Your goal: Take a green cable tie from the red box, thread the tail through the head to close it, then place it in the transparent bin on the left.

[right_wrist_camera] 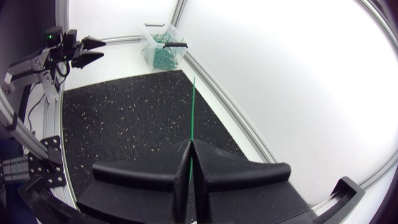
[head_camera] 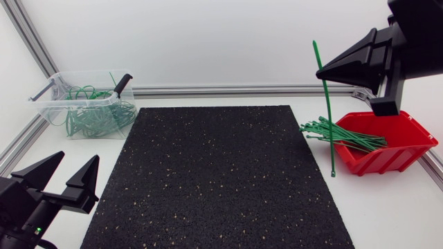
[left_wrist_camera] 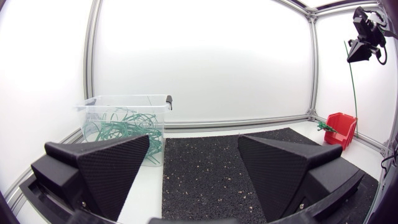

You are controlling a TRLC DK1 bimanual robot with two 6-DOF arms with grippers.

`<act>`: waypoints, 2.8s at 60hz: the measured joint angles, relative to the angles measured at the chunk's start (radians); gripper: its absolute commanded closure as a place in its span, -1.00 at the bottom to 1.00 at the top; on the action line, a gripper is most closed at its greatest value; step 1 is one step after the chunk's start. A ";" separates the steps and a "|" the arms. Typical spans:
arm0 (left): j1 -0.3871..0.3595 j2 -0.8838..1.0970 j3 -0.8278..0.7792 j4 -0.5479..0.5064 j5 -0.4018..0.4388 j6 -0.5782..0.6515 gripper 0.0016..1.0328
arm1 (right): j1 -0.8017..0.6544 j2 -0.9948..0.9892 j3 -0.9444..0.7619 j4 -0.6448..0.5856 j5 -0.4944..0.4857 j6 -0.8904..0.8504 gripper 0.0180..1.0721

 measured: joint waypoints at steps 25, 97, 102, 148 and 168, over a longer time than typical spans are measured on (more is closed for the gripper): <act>-0.006 0.000 0.000 -0.001 -0.003 0.000 -0.93 | 0.345 -0.005 -0.074 0.319 0.286 0.391 0.89; -0.013 0.000 0.000 -0.001 -0.004 0.000 -0.93 | 0.327 0.541 -0.390 1.037 -0.037 1.183 0.74; -0.013 0.000 0.000 -0.001 -0.004 0.000 -0.93 | 0.286 0.518 -0.454 1.040 -0.036 1.157 0.55; -0.013 0.000 0.000 -0.001 -0.004 0.000 -0.93 | 0.342 0.360 -0.433 0.632 0.171 0.437 -0.91; -0.013 0.000 0.000 -0.001 -0.004 0.000 -0.93 | 0.534 0.504 -0.240 0.335 0.229 0.085 -0.91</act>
